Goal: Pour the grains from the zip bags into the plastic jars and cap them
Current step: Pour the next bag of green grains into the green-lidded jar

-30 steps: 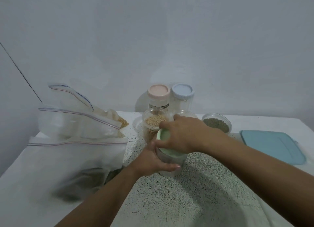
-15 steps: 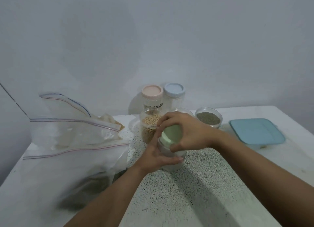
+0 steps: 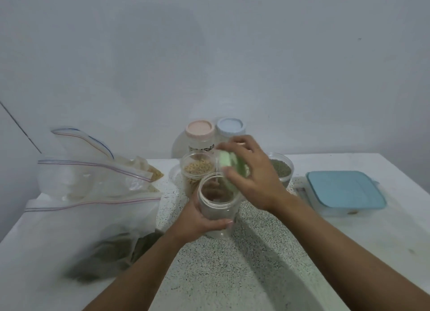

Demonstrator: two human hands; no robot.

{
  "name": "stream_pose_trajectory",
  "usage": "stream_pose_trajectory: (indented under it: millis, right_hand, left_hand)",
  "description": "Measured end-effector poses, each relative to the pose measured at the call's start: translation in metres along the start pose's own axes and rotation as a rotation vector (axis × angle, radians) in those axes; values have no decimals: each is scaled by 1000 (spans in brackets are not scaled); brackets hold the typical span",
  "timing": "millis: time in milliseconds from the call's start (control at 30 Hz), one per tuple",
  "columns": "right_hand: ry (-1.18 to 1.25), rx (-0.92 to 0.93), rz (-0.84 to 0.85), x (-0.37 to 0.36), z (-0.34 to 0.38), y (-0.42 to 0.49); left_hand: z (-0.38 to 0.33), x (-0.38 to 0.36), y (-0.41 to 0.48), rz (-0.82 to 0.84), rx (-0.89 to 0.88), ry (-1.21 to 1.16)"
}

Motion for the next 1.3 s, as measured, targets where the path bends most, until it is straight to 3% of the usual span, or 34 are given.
stream_pose_trajectory:
  millis: [133,267,367,600,767,900,1100,1167,1300]
  right_hand:
    - [7,-48,-157,24,-32,-26]
    - [-87,-153,81,20,-65,-49]
    - [-85,-100,266,13,-88,-71]
    - [-240,-76,371,14,-130,-93]
    - [-396,-120,542,14,-139,-97]
    - [-246,-153,419,19,-119,-84]
    - [289,-190,53,32,-66,-42]
    - [346,-126,23,35,-46,-27]
    - [239,52,106,28,-3,3]
  left_hand:
    - [1,-9,-6,-94,-5,48]
    - [1,-16,-11,-157,33,80]
    - [0,-22,-14,-196,48,107]
    - [-11,-36,-20,-255,66,76]
    - [-21,-40,-23,-225,83,52]
    - [-31,-36,-25,-127,134,108]
    - [-43,0,-37,27,297,272]
    - [-54,16,-45,49,317,351]
    - [-86,55,-66,-124,205,491]
Point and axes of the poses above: each hand's wrist, its own y-axis towards the middle knuckle, its own x-axis out of the back of the hand, z = x × y, the point moved 2 cm from there along y, towards the middle knuckle, and after that the axes turned 4 degrees about y, right-handed, at the moved point
